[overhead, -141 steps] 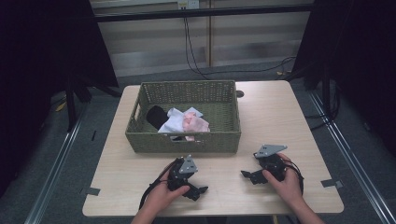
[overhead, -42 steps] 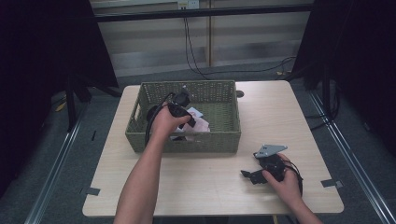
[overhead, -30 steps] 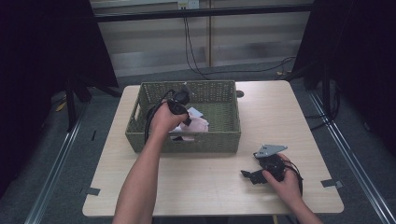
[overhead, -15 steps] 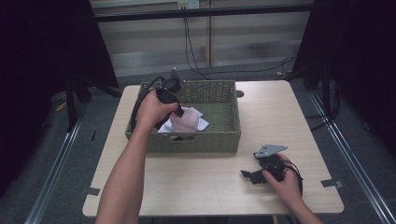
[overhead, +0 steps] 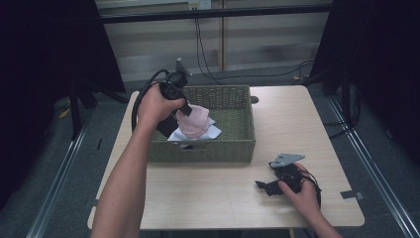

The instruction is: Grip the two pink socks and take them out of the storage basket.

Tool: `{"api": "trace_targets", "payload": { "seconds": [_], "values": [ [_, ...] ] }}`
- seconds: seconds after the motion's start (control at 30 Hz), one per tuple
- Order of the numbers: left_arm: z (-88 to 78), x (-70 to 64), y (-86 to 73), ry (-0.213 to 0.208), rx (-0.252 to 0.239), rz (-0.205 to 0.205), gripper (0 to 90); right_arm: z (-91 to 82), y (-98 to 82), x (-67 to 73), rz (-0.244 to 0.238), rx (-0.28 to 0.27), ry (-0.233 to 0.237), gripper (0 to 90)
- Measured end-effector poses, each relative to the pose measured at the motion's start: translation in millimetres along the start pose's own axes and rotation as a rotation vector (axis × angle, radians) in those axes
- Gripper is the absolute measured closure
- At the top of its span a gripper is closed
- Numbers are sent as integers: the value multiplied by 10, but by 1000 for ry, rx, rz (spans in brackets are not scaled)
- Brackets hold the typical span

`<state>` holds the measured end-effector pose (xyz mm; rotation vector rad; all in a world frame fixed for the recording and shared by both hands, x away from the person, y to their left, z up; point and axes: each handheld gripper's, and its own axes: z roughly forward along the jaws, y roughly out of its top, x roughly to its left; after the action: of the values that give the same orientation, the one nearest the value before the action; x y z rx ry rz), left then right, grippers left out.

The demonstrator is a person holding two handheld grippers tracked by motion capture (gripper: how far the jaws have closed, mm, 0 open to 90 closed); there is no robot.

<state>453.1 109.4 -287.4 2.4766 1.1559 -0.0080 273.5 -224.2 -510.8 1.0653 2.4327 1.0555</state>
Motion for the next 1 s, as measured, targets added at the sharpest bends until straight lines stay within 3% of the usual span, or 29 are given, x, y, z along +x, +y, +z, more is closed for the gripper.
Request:
{"api": "trace_targets", "payload": {
  "seconds": [0.2, 0.33, 0.47, 0.63, 1.0],
  "values": [
    [-163, -22, 5, -4, 0, -4, 884, 0, 0, 1, 1, 1, 0, 117],
    [-178, -12, -4, 7, -4, -4, 884, 0, 0, 0, 0, 0, 0, 118],
    [-111, 11, -8, 20, 1, -2, 883, 0, 0, 0, 0, 0, 0, 118],
    [157, 120, -55, 6, 36, -21, 883, 0, 0, 0, 0, 0, 0, 117],
    [357, 209, -131, 15, 50, -33, 878, 0, 0, 0, 0, 0, 0, 117]
  ]
}}
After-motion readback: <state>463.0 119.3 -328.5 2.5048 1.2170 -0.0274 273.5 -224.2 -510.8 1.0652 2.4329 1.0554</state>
